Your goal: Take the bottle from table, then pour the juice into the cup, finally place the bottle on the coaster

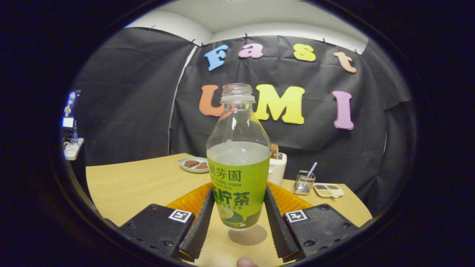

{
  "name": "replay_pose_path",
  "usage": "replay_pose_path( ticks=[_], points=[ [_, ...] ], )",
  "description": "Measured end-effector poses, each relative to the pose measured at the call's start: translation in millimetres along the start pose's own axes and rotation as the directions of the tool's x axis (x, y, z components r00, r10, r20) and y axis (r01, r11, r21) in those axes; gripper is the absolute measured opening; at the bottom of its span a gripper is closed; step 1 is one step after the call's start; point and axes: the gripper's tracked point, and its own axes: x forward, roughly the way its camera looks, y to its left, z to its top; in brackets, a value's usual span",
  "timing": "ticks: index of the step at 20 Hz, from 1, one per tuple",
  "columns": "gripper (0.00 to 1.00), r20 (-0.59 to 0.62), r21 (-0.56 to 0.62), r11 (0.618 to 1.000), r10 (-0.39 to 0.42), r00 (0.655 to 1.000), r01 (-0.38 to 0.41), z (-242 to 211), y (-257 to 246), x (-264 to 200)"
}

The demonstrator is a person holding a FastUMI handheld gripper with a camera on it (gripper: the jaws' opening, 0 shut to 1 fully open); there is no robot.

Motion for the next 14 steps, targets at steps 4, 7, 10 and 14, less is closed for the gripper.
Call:
replay_pose_path(
  ticks=[4, 7, 10, 14],
  points=[
    [0.78, -0.065, 0.020, 1.000, 0.000, 0.998, 0.001, -40, -8, 29],
    [0.78, -0.120, 0.074, 0.997, -0.006, 0.993, 0.015, -66, -17, 44],
    [0.79, -0.162, 0.104, 0.994, -0.022, 0.987, 0.039, -84, -29, 52],
    [0.80, -0.174, 0.121, 0.991, -0.037, 0.984, 0.059, -94, -37, 57]
  ],
)
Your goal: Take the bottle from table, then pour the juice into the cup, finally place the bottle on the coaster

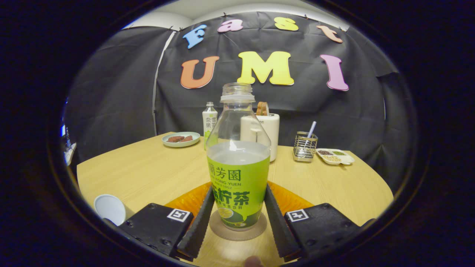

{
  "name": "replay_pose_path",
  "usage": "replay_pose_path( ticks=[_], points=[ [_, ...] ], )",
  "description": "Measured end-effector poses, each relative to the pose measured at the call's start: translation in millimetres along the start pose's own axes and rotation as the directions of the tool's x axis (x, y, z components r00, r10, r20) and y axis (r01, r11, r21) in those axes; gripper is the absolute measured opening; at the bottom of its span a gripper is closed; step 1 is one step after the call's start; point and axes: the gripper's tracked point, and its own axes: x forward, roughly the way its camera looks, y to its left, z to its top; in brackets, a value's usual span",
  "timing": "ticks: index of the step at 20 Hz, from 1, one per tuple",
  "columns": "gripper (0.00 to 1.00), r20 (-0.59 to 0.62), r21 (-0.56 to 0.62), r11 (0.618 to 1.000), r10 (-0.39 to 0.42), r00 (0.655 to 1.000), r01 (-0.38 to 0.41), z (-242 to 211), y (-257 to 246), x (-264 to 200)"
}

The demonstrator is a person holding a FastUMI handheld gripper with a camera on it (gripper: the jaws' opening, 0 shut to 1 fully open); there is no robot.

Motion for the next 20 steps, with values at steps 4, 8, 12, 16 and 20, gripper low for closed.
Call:
replay_pose_path(
  ticks=[4, 8, 12, 16, 20],
  points=[
    [0.83, 0.003, 0.031, 0.999, 0.003, 1.000, -0.003, -5, -1, 3],
    [0.98, -0.004, 0.038, 0.999, -0.005, 1.000, 0.005, -7, -2, -2],
    [1.00, 0.017, 0.046, 0.999, -0.020, 1.000, 0.020, -2, -2, -18],
    [1.00, 0.079, 0.070, 0.996, -0.065, 0.995, 0.060, 7, -6, -55],
    [1.00, 0.141, 0.108, 0.983, -0.163, 0.977, 0.148, 14, -14, -105]
  ],
)
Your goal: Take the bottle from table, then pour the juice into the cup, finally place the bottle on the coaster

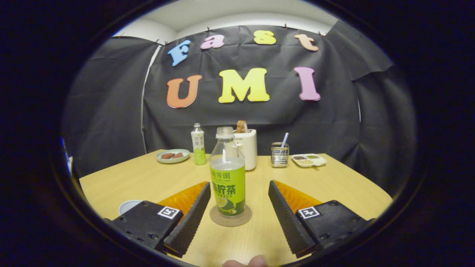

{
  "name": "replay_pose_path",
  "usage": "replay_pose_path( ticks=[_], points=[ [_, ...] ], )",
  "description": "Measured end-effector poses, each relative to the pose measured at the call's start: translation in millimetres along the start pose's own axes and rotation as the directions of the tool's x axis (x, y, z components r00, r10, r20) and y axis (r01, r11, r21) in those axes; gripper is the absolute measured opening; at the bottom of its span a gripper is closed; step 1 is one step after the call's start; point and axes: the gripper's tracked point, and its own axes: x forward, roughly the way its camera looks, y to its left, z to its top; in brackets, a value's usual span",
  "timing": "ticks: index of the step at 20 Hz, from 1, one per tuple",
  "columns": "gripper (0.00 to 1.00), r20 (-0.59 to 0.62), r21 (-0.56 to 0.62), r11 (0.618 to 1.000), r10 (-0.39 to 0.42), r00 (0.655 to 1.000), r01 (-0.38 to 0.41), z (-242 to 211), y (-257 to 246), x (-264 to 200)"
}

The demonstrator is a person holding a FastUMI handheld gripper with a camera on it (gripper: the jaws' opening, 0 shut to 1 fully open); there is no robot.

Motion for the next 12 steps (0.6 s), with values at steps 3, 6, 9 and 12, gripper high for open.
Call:
replay_pose_path(
  ticks=[3, 6, 9, 12],
  points=[
    [1.00, 0.044, 0.015, 0.998, -0.069, 0.997, 0.068, 2, -6, -40],
    [1.00, 0.086, 0.015, 0.991, -0.130, 0.988, 0.129, 5, -9, -79],
    [1.00, 0.098, -0.007, 0.991, -0.135, 0.986, 0.137, 7, 3, -101],
    [1.00, 0.113, 0.007, 0.992, -0.129, 0.985, 0.130, 7, 16, -120]
  ],
)
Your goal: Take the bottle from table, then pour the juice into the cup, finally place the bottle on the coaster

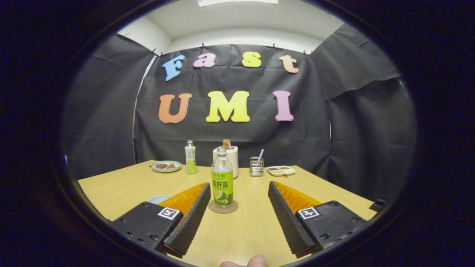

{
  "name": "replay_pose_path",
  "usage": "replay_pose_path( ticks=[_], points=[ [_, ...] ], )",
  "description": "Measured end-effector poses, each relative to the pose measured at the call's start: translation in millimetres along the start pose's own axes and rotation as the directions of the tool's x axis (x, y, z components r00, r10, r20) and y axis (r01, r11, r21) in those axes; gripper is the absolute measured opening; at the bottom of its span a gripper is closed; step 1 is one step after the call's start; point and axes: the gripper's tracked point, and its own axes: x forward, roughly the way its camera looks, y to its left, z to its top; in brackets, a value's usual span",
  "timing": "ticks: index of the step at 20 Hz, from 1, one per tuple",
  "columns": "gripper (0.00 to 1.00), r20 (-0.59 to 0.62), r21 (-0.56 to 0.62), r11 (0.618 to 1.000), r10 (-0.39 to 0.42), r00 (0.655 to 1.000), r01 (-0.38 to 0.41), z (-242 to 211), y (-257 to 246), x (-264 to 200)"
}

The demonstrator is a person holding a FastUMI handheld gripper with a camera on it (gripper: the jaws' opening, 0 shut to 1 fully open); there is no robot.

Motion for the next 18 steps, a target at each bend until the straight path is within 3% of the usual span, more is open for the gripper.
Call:
replay_pose_path(
  ticks=[7, 18],
  points=[
    [1.00, 0.061, -0.021, 0.999, 0.036, 0.997, -0.035, 8, 28, -31],
    [1.00, 0.106, 0.022, 1.000, 0.005, 0.994, -0.008, 16, 33, -44]
  ],
)
